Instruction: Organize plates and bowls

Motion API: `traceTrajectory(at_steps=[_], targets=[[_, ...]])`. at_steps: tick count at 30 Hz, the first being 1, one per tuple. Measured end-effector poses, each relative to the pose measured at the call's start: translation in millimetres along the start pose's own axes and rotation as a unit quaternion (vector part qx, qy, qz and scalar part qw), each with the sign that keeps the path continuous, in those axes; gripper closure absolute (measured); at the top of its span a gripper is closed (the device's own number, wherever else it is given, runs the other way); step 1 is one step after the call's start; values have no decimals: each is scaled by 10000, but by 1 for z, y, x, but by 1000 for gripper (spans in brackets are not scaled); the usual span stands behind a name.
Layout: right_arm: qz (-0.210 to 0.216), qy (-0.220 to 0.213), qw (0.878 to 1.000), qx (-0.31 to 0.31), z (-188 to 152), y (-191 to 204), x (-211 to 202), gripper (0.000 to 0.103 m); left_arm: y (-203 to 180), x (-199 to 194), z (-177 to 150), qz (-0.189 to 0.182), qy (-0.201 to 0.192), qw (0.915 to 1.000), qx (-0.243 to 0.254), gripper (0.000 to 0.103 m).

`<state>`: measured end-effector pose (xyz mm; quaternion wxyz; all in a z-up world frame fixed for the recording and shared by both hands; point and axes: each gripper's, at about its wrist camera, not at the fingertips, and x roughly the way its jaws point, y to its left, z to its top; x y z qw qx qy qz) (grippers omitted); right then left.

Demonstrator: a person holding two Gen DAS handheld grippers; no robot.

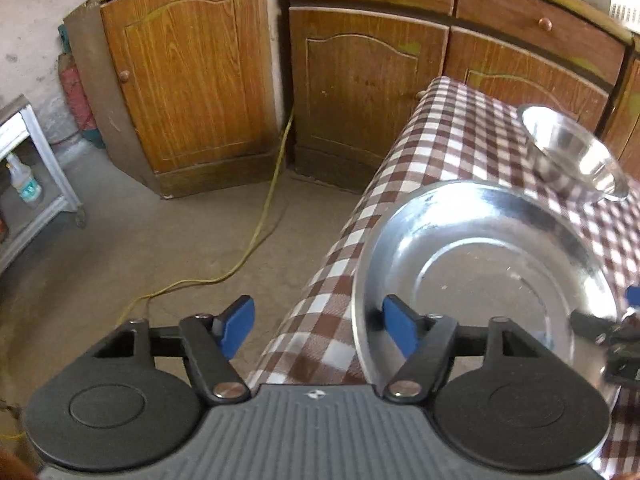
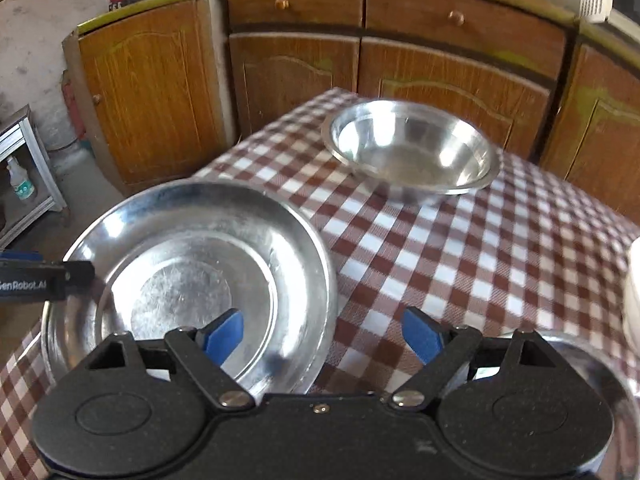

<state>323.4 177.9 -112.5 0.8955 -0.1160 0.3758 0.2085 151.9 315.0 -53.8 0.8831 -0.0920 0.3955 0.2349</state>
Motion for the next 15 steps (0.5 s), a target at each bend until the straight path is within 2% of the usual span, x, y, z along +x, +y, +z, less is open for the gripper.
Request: traceTrajectory(at_steps=[1, 2, 3, 4, 5, 6, 7, 8, 11, 15], targets=[[51, 64, 10000, 36, 0, 0, 4, 3, 0, 0, 1, -62, -32, 10000, 3, 38], [132, 127, 9998, 125, -1, -1, 7, 12, -1, -1, 1, -99, -64, 9999, 9, 45], [226, 157, 9994, 195, -1, -2, 10, 15, -2, -1, 1, -153, -98, 9998, 30, 53], [227, 91, 9995, 213, -2, -1, 9, 19, -4, -1, 1, -216, -114, 9997, 63, 57], [300, 47, 9993, 213, -3, 0, 8, 33, -6, -1, 1, -269, -145, 9995, 99, 65], [412, -3, 9989, 214, -4, 0, 7, 41, -8, -1, 1, -323, -166, 9993, 134, 77], [465, -32, 9987, 228, -4, 1, 6, 58, -10, 0, 2, -338, -164, 9992, 158, 80], [437, -54, 9987, 255, -4, 2, 5, 67, -12, -1, 2, -270, -175, 9993, 186, 79], [515, -50, 9979, 381, -7, -2, 0, 75, -12, -4, 1, -293, -208, 9992, 162, 80], [500, -212, 9981, 298, -11, -1, -13, 76, -13, -15, -2, -298, -284, 9989, 212, 80]])
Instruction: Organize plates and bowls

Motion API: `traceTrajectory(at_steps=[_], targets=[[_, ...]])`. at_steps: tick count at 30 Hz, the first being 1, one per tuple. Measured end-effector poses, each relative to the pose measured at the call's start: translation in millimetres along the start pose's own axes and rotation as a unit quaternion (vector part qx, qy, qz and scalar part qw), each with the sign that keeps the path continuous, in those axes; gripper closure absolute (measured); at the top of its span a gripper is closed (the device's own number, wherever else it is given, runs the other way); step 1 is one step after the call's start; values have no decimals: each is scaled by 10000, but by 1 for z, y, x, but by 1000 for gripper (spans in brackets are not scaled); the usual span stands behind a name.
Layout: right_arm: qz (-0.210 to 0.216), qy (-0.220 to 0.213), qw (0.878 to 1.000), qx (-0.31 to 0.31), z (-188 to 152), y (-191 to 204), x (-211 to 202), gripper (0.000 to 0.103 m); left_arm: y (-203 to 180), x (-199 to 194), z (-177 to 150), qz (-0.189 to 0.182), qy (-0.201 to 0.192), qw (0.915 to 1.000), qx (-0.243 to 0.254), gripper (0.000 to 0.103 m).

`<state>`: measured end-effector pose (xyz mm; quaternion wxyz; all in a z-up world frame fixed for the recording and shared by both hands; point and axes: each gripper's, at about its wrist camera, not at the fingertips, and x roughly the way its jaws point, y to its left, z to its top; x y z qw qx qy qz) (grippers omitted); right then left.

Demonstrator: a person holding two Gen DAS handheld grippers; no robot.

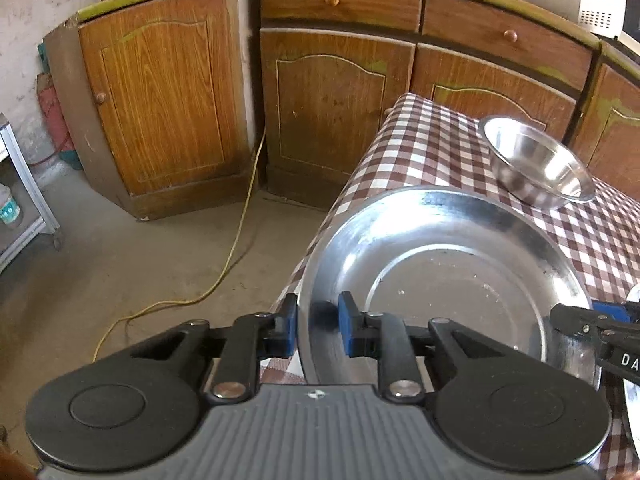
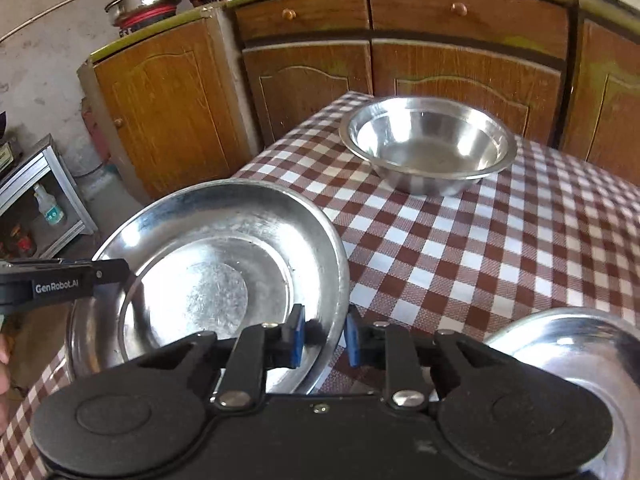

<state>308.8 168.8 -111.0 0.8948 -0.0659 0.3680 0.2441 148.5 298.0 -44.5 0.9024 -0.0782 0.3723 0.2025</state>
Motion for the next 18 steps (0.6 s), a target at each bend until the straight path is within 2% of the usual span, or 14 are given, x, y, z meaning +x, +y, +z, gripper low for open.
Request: traceTrajectory(at_steps=[6, 18], targets=[[-64, -204, 9997, -119, -3, 5, -27, 76, -3, -21, 0, -21, -86, 10000, -14, 79], [-237, -596, 9978, -163, -10, 8, -109, 76, -24, -81, -7, -69, -339, 9993, 128, 78]])
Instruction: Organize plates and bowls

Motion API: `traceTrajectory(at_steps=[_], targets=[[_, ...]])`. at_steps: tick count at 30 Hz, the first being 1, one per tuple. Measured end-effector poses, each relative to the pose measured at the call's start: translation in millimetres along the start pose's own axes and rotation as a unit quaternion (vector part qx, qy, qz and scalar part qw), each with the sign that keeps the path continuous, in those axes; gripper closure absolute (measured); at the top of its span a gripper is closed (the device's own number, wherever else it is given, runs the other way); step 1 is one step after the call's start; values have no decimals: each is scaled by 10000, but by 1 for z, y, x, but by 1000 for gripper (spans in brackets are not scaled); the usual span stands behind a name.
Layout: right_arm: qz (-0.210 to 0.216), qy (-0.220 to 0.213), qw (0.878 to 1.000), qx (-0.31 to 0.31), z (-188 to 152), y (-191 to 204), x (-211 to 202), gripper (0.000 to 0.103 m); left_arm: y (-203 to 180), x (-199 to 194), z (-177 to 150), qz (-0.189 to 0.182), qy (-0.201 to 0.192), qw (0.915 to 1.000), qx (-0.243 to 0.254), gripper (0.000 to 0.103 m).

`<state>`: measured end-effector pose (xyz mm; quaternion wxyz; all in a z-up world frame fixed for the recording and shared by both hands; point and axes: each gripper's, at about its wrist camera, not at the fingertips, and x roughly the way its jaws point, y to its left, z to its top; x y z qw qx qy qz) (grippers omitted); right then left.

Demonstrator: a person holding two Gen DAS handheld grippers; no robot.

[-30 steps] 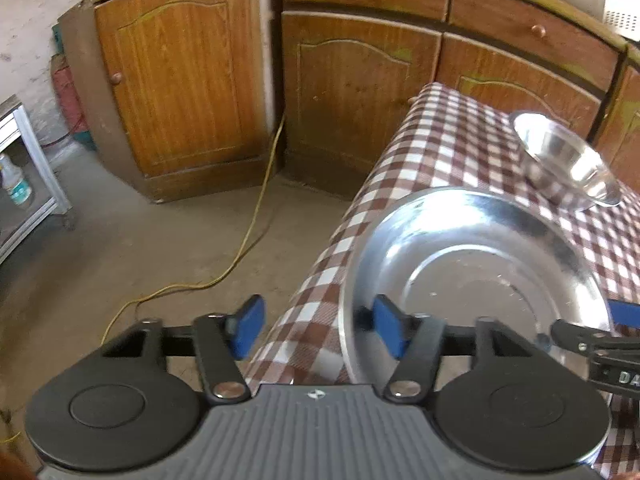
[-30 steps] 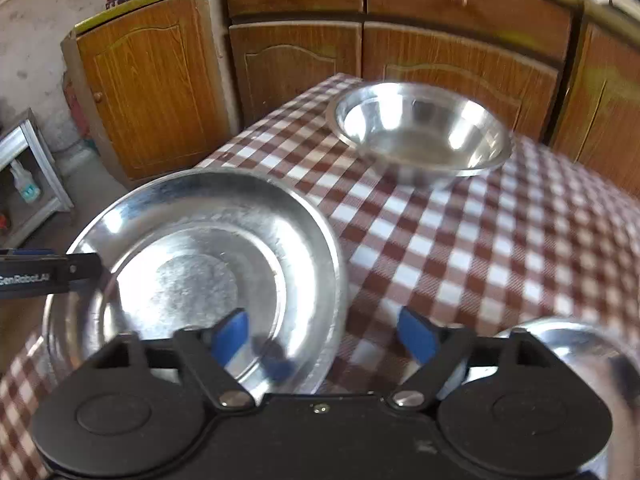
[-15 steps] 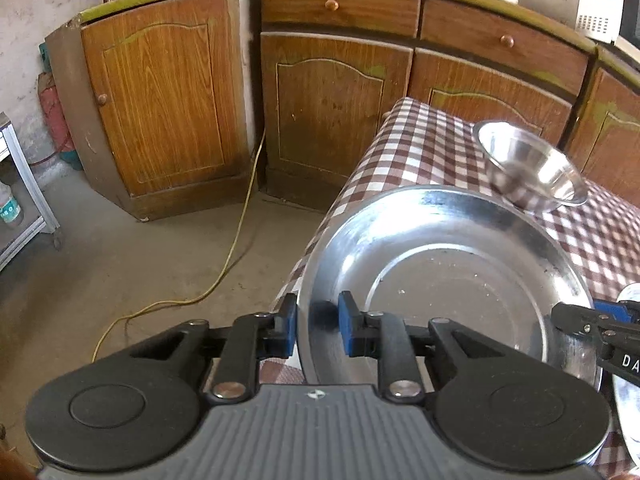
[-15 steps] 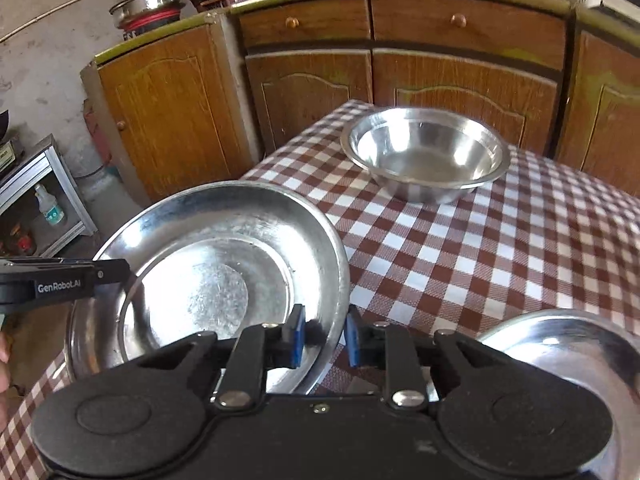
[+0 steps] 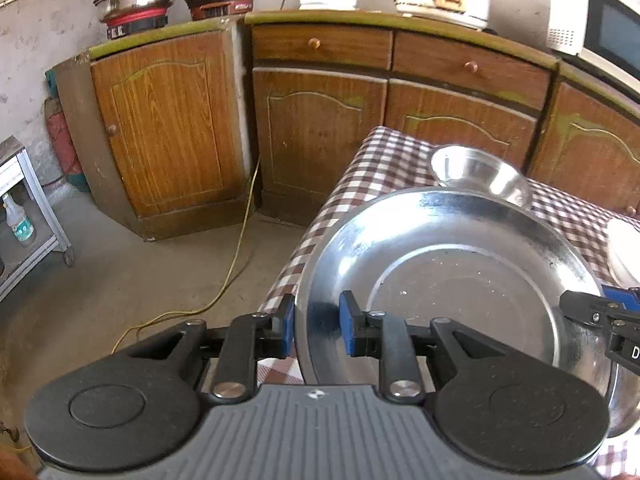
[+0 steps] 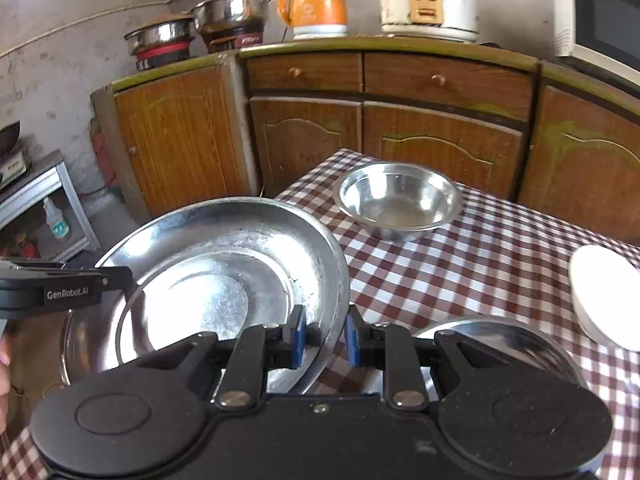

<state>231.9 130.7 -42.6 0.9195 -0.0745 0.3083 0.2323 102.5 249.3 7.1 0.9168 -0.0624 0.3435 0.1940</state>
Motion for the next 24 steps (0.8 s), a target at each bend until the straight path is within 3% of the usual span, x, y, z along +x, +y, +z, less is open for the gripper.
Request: traceTrajectory(at_steps=[9, 24], targets=[[-177, -158, 9997, 53, -16, -9, -57, 76, -23, -31, -11, -117, -56, 9998, 128, 77], [-398, -328, 9982, 304, -35, -31, -115, 76, -54, -62, -30, -341, -124, 9989, 293, 77]])
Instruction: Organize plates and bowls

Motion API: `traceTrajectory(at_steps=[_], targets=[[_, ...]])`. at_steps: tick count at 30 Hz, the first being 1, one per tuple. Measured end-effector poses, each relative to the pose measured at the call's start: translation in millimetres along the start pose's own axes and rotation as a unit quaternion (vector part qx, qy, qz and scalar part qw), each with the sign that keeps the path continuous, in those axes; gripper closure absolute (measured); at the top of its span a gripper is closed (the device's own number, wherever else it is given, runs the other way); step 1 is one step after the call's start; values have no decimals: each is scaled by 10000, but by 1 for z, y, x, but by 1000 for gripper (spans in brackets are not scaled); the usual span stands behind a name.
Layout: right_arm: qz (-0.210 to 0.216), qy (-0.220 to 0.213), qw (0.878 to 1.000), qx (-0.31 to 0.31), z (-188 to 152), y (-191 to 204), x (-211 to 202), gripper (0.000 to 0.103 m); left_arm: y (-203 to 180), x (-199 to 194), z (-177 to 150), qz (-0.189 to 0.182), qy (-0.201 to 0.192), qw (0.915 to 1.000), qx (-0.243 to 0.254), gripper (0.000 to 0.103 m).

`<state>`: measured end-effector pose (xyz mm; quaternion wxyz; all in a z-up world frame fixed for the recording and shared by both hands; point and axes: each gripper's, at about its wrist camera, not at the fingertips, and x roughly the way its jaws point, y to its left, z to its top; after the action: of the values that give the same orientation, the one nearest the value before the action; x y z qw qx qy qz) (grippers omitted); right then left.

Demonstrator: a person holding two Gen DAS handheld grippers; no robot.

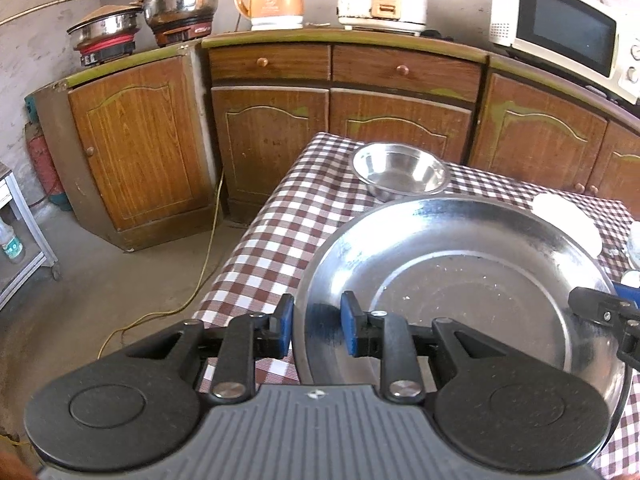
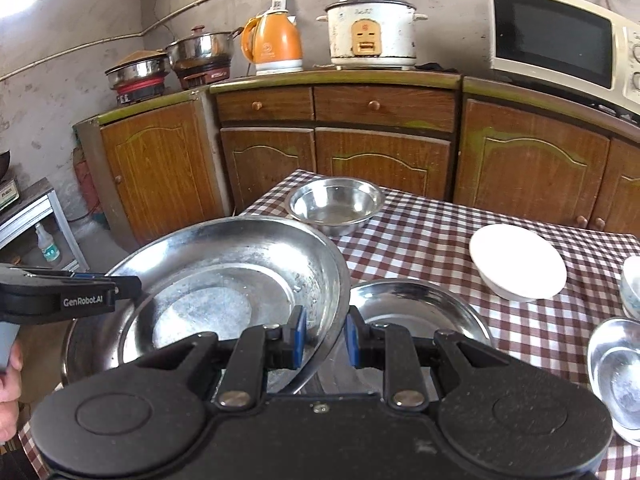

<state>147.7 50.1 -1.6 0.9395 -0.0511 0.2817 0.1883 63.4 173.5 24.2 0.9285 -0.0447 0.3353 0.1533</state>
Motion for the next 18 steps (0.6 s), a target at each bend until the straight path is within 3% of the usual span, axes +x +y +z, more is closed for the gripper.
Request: traceTrajectory(at_steps=[18], targets=[[-287, -135, 9993, 200, -14, -32, -37, 76, -34, -16, -13, -301, 4, 9994, 177, 76]])
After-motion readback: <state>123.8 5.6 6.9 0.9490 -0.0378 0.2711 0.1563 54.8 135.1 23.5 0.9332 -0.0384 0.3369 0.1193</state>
